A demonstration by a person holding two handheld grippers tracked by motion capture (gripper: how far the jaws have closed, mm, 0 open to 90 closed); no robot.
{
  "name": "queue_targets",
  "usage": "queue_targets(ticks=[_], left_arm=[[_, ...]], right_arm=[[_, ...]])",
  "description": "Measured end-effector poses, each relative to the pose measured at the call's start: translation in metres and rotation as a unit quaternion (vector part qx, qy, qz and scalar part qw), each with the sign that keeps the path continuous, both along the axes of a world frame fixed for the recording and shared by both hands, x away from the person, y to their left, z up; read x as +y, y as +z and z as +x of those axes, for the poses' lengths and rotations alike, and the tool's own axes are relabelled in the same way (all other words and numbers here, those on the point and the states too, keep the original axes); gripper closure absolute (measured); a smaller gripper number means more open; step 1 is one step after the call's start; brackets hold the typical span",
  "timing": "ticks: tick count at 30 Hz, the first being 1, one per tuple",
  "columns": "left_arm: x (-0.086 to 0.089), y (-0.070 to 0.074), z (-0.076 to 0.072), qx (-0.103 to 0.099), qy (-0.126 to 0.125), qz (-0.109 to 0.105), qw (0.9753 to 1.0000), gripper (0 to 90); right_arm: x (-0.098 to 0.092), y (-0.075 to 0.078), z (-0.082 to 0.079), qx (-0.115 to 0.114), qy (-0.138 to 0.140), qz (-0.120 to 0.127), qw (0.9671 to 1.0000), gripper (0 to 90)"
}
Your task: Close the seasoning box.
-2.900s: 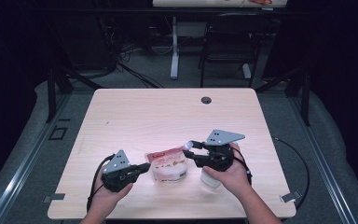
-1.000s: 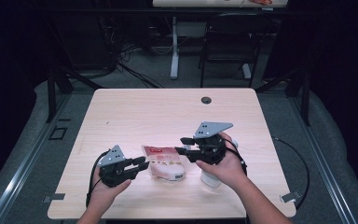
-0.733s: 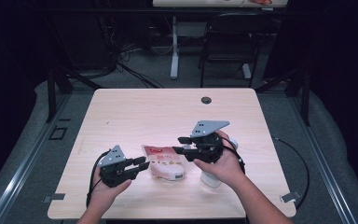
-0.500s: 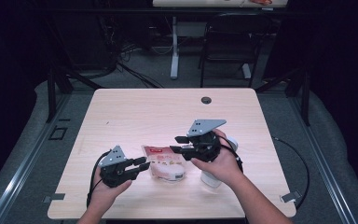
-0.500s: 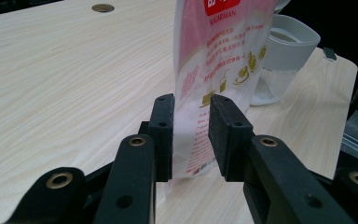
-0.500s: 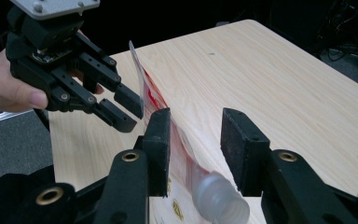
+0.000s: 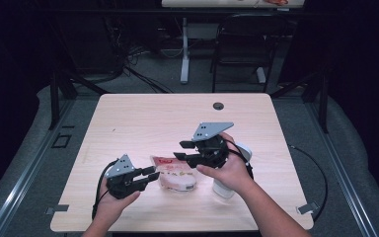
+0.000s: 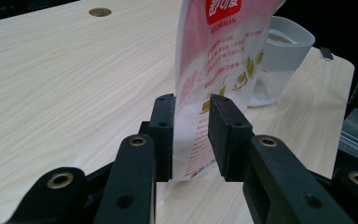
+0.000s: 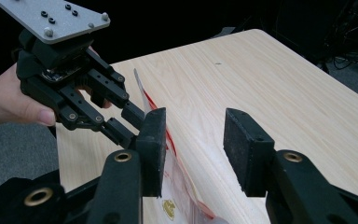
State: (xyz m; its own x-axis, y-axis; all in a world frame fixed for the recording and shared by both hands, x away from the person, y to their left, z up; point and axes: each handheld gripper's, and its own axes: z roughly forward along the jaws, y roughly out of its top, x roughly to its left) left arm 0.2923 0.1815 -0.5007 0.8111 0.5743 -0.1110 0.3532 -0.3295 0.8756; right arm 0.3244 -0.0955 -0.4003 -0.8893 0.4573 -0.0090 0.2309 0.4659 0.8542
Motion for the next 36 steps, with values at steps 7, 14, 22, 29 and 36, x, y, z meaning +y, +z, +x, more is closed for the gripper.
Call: queue_targets(ticks=[7,14,22,29,36], left_arm=[[-0.002,-0.001,0.000,0.003,-0.002,0.006,1.0000,72.7],[-0.002,-0.001,0.001,0.005,0.000,0.005,1.0000,73.4],[-0.002,-0.002,0.001,0.005,0.000,0.003,1.0000,73.7],[-0.002,-0.001,0.001,0.004,0.000,0.005,1.0000,73.7],[-0.002,-0.002,0.001,0.005,0.001,0.006,1.0000,73.6]], right_arm=[[0.010,0.004,0.002,-0.013,-0.001,-0.013,0.9998,63.0],[0.017,0.005,0.002,-0.012,0.010,-0.019,0.9997,63.6],[0.025,0.009,0.000,-0.012,0.022,-0.023,0.9994,63.8],[0.032,0.008,-0.002,-0.011,0.033,-0.027,0.9990,64.8],[0.039,0.005,-0.003,-0.008,0.040,-0.037,0.9985,65.3]])
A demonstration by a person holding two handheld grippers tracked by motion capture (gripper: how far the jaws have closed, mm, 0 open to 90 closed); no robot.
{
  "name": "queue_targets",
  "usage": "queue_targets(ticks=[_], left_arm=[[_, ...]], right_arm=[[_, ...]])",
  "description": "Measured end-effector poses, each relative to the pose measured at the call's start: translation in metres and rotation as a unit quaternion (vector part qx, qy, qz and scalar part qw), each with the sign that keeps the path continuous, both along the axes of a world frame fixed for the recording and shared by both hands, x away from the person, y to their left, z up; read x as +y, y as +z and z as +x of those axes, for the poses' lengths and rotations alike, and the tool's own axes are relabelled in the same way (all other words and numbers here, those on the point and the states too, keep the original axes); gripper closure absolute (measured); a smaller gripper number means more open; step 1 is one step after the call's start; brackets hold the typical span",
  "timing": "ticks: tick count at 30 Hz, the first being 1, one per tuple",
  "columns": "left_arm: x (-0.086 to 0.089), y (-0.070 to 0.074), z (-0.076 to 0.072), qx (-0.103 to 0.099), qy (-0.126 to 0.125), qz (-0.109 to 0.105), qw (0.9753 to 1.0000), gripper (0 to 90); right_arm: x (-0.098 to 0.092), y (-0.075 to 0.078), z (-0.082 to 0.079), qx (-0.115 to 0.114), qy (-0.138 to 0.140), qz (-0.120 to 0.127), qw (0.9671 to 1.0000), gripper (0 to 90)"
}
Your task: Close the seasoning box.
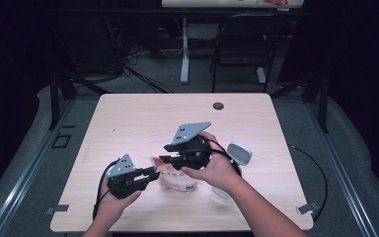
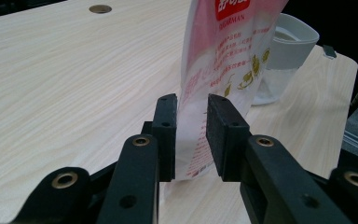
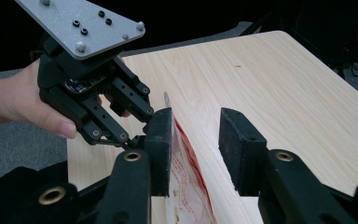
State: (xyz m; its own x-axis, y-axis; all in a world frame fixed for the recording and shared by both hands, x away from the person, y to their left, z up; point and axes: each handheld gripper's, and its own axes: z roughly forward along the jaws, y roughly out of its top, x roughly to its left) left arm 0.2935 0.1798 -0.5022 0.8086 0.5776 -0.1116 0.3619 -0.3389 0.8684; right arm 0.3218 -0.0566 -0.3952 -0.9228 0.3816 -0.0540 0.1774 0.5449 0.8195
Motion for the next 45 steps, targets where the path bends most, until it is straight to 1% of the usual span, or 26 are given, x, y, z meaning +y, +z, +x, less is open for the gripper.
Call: queue_targets(ticks=[5,9,12,14,16,20,23,29,30,36,39,45], left_arm=[[0.000,0.000,0.000,-0.001,-0.002,-0.001,1.0000,73.7],[0.001,0.000,0.000,-0.001,-0.002,0.000,1.0000,73.7],[0.001,0.000,0.000,-0.001,-0.001,0.000,1.0000,73.6],[0.001,0.000,0.000,-0.001,0.000,0.000,1.0000,73.7],[0.001,0.000,0.001,-0.001,-0.001,0.000,1.0000,73.7],[0.001,-0.001,0.000,-0.001,0.000,0.000,1.0000,73.6],[0.001,-0.001,0.000,0.000,0.000,-0.001,1.0000,73.6],[0.001,-0.002,0.000,0.000,0.000,0.000,1.0000,73.6],[0.001,-0.002,0.000,0.000,0.000,0.000,1.0000,73.6],[0.001,-0.003,0.000,0.001,0.000,0.001,1.0000,73.6],[0.001,-0.003,0.000,0.000,-0.002,0.003,1.0000,73.6],[0.001,-0.003,0.000,0.001,-0.002,0.002,1.0000,73.6]], right_arm=[[0.005,-0.002,0.000,0.000,0.002,-0.007,1.0000,66.1],[0.010,-0.004,0.000,0.006,0.005,-0.015,0.9999,67.8],[0.013,-0.005,0.001,0.005,0.008,-0.026,0.9996,68.2],[0.014,-0.006,0.001,0.006,0.008,-0.027,0.9996,68.4],[0.017,-0.006,0.002,0.007,0.011,-0.038,0.9992,69.0],[0.020,-0.006,0.002,0.007,0.013,-0.044,0.9989,70.1],[0.023,-0.007,0.002,0.006,0.016,-0.056,0.9983,70.7],[0.029,-0.009,0.003,0.013,0.018,-0.075,0.9970,72.3],[0.031,-0.010,0.004,0.012,0.019,-0.087,0.9960,72.6],[0.034,-0.010,0.005,0.011,0.017,-0.094,0.9954,74.9],[0.034,-0.010,0.006,0.014,0.012,-0.097,0.9951,76.6],[0.034,-0.011,0.008,0.023,0.012,-0.104,0.9943,80.0]])
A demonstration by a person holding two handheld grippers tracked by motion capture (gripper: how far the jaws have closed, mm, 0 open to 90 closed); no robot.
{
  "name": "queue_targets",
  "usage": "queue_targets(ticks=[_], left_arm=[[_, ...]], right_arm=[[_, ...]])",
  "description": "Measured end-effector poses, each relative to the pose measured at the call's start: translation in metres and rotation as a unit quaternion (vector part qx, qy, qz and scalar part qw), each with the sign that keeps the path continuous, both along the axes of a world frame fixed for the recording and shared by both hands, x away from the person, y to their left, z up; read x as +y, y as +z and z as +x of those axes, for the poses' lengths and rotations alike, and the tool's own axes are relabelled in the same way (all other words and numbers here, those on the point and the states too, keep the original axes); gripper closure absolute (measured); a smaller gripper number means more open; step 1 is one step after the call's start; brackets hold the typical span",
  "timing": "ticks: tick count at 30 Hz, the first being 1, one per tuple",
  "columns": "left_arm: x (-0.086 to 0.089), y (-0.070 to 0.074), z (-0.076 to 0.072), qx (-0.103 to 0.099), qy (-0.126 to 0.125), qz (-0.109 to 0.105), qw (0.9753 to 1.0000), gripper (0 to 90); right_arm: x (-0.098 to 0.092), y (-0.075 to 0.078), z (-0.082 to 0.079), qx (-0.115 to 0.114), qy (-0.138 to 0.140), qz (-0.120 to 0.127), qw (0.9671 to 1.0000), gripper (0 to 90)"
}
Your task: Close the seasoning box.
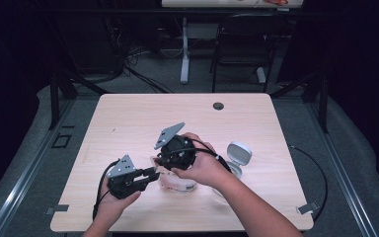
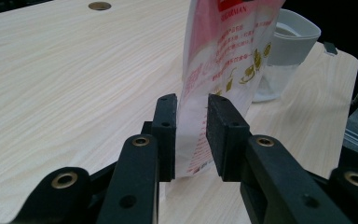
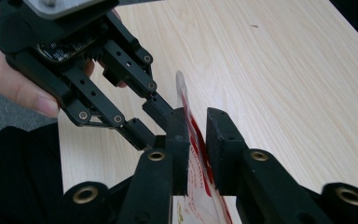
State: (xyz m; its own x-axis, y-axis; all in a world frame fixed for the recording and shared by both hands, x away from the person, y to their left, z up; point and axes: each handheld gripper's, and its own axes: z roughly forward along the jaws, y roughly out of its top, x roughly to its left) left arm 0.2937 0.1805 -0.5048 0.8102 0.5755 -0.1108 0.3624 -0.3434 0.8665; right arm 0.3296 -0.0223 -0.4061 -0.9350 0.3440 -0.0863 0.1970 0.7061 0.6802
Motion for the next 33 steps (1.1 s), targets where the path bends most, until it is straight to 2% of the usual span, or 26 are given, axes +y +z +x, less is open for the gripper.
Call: queue_targets(ticks=[4,14,27,33], left_arm=[[0.0000,-0.0002,0.0001,0.000,-0.001,0.001,1.0000,73.6],[0.0004,-0.0010,0.0001,0.000,-0.001,0.001,1.0000,73.2],[0.0011,-0.0019,0.0002,0.002,0.001,0.002,1.0000,71.8],[0.0015,-0.0029,0.0003,0.000,0.002,0.001,1.0000,69.9]], right_arm=[[0.0014,0.0002,0.0002,-0.003,0.005,-0.013,0.9999,81.9],[0.0025,0.0021,0.0023,0.002,0.020,-0.017,0.9996,89.3],[-0.0003,0.0047,0.0055,0.011,0.031,-0.023,0.9992,90.0],[-0.0069,0.0068,0.0075,0.010,0.026,-0.020,0.9994,90.0]])
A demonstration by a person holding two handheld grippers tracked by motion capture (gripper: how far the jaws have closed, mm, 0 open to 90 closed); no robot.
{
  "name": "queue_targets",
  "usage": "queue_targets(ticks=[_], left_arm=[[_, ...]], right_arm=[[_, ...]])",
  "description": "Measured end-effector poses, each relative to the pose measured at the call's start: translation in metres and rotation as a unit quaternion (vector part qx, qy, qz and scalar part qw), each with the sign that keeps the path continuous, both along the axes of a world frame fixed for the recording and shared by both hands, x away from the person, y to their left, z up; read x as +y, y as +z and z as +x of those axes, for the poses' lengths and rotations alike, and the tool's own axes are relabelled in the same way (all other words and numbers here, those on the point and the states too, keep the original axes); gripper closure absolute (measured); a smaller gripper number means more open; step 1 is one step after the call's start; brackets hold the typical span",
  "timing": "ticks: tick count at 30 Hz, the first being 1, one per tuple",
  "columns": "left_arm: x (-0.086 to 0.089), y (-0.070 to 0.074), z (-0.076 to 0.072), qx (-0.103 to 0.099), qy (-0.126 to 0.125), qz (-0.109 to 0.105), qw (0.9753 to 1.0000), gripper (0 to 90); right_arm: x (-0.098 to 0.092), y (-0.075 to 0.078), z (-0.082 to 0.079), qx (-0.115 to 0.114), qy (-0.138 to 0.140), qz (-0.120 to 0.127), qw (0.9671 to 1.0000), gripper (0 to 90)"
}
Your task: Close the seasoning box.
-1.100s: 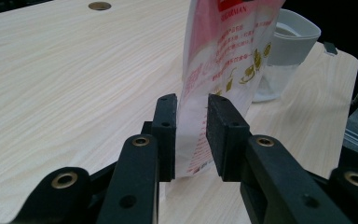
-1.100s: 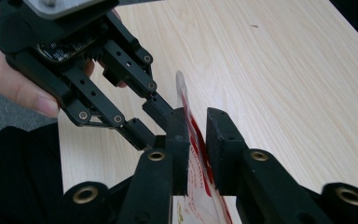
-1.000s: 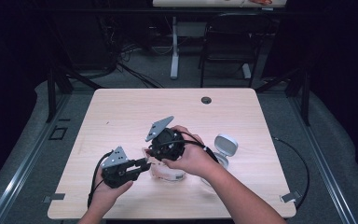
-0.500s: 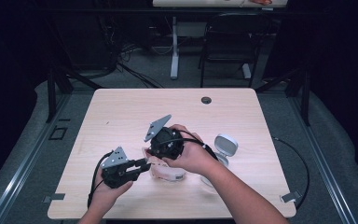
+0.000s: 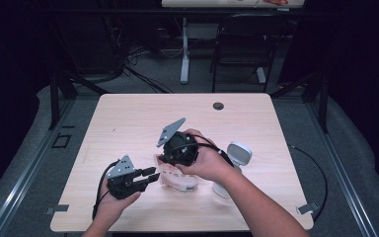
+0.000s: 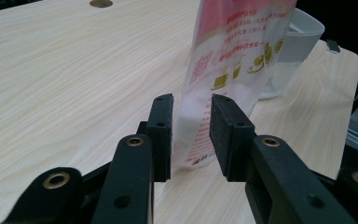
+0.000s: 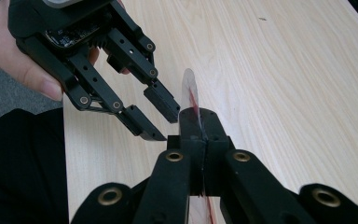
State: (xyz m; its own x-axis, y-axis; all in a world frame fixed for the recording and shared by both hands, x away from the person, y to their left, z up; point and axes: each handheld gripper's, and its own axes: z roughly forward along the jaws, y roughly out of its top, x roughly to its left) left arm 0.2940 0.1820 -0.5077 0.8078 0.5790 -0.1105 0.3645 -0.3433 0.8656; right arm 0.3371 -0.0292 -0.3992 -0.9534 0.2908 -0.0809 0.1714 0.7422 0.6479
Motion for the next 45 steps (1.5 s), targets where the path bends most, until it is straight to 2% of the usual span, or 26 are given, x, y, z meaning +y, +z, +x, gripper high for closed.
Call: queue_targets(ticks=[10,14,15,19,27,37,40,41,45], left_arm=[[-0.003,-0.002,0.000,0.003,-0.009,0.006,0.9999,62.1],[-0.005,-0.004,0.000,0.007,-0.015,0.015,0.9997,59.9],[-0.006,-0.004,0.000,0.008,-0.015,0.015,0.9997,58.7],[-0.007,-0.005,0.001,0.011,-0.020,0.016,0.9996,56.2],[-0.009,-0.007,0.001,0.014,-0.025,0.017,0.9994,54.3],[-0.013,-0.012,0.003,0.017,-0.043,0.011,0.9989,52.1],[-0.014,-0.013,0.004,0.013,-0.049,0.020,0.9985,52.1],[-0.015,-0.014,0.003,0.019,-0.050,0.016,0.9984,52.2],[-0.017,-0.016,0.004,0.018,-0.061,0.020,0.9978,52.1]], right_arm=[[-0.016,0.003,-0.003,-0.001,0.004,0.013,0.9999,90.0],[-0.021,0.005,-0.005,-0.001,0.001,0.017,0.9999,90.0],[-0.023,0.007,-0.005,-0.001,0.002,0.027,0.9996,90.0],[-0.026,0.010,-0.008,-0.005,0.004,0.037,0.9993,90.0],[-0.029,0.014,-0.009,-0.009,0.004,0.042,0.9991,90.0],[-0.033,0.018,-0.014,-0.013,0.012,0.048,0.9987,90.0],[-0.033,0.019,-0.015,-0.014,0.012,0.053,0.9984,90.0],[-0.034,0.020,-0.015,-0.015,0.014,0.052,0.9985,90.0],[-0.034,0.025,-0.017,-0.019,0.019,0.055,0.9981,90.0]])
